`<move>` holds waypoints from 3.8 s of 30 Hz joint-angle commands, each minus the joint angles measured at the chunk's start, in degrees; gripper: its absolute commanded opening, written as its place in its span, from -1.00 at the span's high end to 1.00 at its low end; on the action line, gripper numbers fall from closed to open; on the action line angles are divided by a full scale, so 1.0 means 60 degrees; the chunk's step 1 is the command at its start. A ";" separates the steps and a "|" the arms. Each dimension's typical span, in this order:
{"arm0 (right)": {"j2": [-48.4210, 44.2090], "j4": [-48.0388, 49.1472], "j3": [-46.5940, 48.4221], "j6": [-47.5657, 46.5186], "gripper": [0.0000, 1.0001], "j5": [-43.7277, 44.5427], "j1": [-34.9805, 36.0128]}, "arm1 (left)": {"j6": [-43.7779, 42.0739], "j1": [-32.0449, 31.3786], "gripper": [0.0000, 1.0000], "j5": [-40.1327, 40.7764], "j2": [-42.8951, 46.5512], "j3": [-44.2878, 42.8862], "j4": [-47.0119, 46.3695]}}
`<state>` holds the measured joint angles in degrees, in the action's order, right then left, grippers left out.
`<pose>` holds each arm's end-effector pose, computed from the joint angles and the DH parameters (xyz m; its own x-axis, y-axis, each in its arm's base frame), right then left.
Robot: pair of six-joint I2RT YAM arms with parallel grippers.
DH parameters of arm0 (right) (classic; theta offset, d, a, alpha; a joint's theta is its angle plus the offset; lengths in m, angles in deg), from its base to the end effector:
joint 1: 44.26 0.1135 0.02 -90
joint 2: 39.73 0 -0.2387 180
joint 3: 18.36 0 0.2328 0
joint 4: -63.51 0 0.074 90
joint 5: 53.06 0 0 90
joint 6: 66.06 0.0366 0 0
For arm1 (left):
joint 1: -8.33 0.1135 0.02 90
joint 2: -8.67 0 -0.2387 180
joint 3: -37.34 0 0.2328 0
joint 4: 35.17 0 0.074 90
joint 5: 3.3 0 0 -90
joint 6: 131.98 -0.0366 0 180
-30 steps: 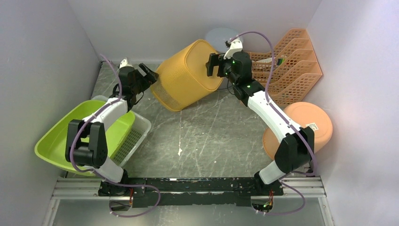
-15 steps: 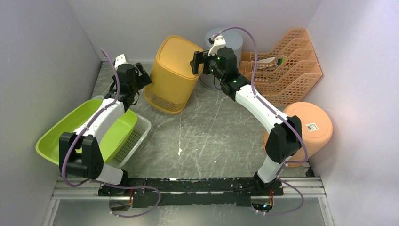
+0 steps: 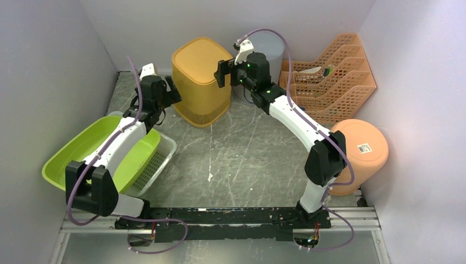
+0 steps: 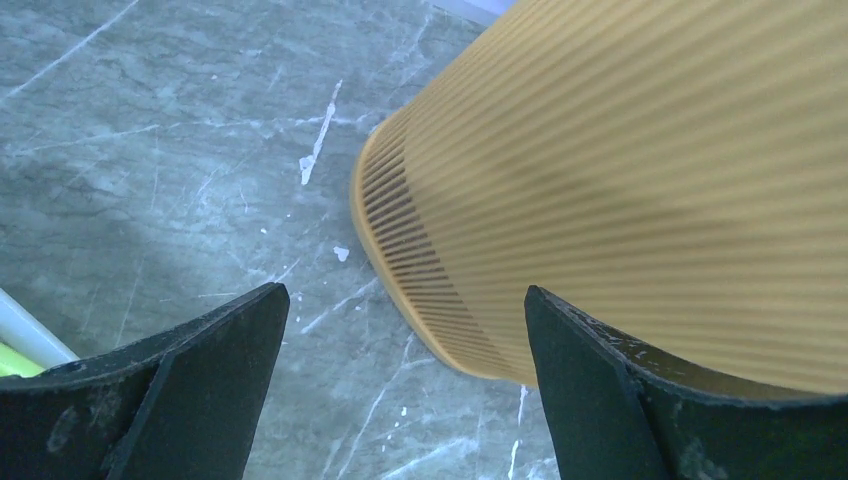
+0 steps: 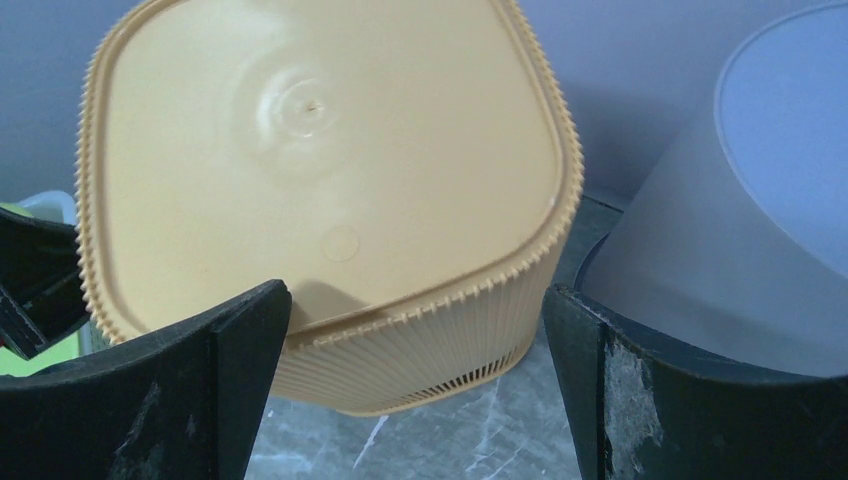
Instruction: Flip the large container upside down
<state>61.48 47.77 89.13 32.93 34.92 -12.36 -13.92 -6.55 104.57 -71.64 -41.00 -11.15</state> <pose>0.3447 0.2161 0.3549 -0.2250 0.0439 -0.9734 -0.5290 0.8334 0.1599 0.3028 -0.0688 0.2931 -0.3633 -0.3667 -0.8565 -0.2188 0.9272 -0.3042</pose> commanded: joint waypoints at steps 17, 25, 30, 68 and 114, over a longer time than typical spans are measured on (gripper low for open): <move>-0.1410 0.0468 0.0066 -0.0815 -1.00 -0.0094 -0.0042 | -0.0690 -0.0041 -0.99 -0.0107 0.1360 -0.0236 0.1028; -0.2223 -0.0263 -0.2615 -0.0543 -1.00 0.1462 -0.0030 | -0.1217 -0.0041 -0.99 -0.0860 0.1302 -0.0943 0.2021; -0.1353 0.0208 -0.3606 -0.0027 -1.00 0.0510 0.0070 | -0.1527 -0.0041 -0.99 -0.1113 0.1363 -0.1133 0.2774; -0.0087 0.1924 -0.2646 0.0608 -1.00 -0.0146 0.0143 | -0.0705 -0.0996 -0.78 -0.0309 0.2319 0.0307 0.4317; -0.3306 0.0652 -0.5296 0.0191 -1.00 0.0351 0.0176 | 0.1845 -0.2426 0.00 0.3678 0.1689 0.2220 0.5931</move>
<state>43.14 51.66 57.90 35.23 36.30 -11.55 -3.67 -20.88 125.93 -60.93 -27.51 24.96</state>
